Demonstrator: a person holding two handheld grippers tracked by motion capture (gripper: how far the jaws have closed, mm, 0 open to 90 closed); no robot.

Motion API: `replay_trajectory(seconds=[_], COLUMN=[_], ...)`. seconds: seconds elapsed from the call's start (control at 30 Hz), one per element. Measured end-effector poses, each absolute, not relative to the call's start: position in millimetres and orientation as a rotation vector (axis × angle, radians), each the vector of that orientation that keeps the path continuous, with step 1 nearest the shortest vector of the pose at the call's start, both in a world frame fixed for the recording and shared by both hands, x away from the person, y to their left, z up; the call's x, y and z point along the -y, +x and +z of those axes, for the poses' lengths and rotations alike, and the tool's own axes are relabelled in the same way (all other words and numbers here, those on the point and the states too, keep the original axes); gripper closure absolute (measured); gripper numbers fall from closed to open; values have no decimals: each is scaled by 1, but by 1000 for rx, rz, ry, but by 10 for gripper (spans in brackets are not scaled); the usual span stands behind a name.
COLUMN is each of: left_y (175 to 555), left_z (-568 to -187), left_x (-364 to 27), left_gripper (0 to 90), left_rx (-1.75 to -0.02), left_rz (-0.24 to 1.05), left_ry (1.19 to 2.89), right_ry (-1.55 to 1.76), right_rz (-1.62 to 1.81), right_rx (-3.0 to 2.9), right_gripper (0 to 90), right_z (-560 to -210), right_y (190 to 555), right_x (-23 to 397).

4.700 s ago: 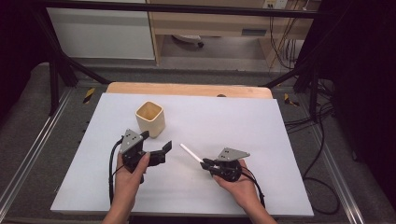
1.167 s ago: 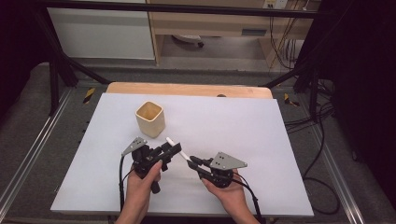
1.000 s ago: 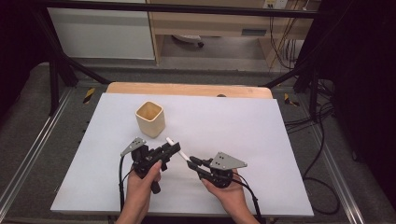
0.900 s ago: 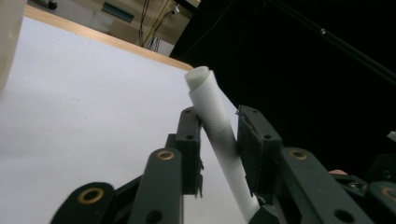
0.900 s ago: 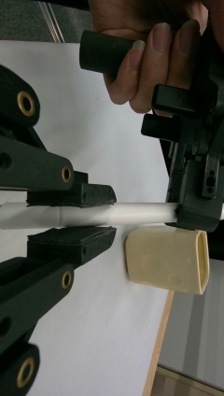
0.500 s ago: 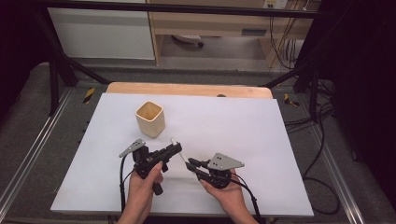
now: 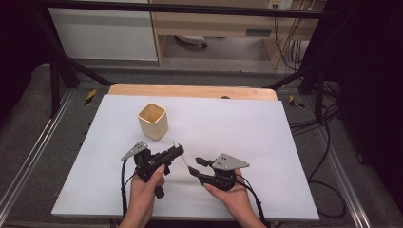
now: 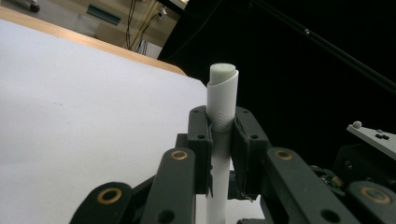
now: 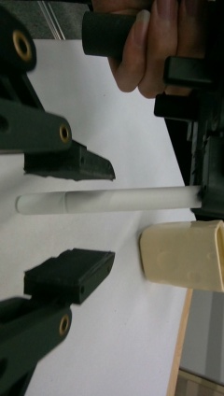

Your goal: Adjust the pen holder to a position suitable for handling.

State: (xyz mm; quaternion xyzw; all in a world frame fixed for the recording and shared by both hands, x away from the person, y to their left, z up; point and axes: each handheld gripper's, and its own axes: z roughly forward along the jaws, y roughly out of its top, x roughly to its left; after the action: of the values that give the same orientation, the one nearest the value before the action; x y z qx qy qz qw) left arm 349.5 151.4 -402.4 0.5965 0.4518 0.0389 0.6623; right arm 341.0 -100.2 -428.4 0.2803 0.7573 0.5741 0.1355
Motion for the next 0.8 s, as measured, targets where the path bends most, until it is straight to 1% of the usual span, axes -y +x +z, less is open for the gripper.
replay_trajectory(seconds=[0.37, 0.5, 0.6, 0.8], left_y=[349, 348, 348, 347], left_z=[-398, -396, -394, -389], left_x=[-157, -157, -158, -160], left_gripper=[791, 792, 792, 791], left_rx=[-1015, -1004, -996, -983], left_rz=[158, 190, 214, 256], left_ry=[1365, 1377, 1390, 1402], right_ry=[874, 899, 909, 924], right_rz=[1559, 1524, 1481, 1433], right_rx=[-2238, -2258, -2279, -2318], right_gripper=[157, 66, 34, 30], right_z=[-429, -430, -432, -432], right_y=[345, 347, 348, 349], right_x=[101, 101, 104, 112])
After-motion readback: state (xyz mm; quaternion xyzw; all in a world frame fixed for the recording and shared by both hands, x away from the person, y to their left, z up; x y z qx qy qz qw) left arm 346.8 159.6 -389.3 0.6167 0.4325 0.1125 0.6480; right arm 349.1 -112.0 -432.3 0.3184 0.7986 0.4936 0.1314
